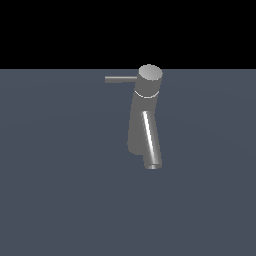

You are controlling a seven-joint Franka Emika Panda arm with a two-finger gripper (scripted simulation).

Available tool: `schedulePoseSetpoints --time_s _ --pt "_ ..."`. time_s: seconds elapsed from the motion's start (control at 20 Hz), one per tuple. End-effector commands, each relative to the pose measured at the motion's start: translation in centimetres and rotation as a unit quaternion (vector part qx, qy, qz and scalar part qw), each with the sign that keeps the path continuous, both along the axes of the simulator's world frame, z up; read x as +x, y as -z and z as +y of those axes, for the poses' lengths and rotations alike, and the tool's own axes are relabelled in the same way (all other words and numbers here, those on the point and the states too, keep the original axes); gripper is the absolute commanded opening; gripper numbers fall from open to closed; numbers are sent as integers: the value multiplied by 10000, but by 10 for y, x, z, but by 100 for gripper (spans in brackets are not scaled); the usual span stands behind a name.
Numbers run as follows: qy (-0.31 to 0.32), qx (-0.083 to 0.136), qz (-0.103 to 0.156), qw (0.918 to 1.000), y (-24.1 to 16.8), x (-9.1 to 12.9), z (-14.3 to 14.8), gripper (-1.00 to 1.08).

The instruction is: Turn on the faucet by rotating a designated handle.

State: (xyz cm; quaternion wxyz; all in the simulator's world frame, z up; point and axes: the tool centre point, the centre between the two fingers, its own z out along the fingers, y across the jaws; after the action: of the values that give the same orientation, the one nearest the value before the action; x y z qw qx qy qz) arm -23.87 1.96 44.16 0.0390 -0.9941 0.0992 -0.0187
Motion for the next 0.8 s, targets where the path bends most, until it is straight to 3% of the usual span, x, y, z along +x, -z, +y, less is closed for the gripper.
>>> schedulePoseSetpoints --time_s 0.0,0.35,0.75 --pt "323 100 -94 9994 10 6 5 -100" --pt "1279 392 -381 9903 37 28 17 -100" --pt "2268 695 -684 9690 64 55 27 -100"
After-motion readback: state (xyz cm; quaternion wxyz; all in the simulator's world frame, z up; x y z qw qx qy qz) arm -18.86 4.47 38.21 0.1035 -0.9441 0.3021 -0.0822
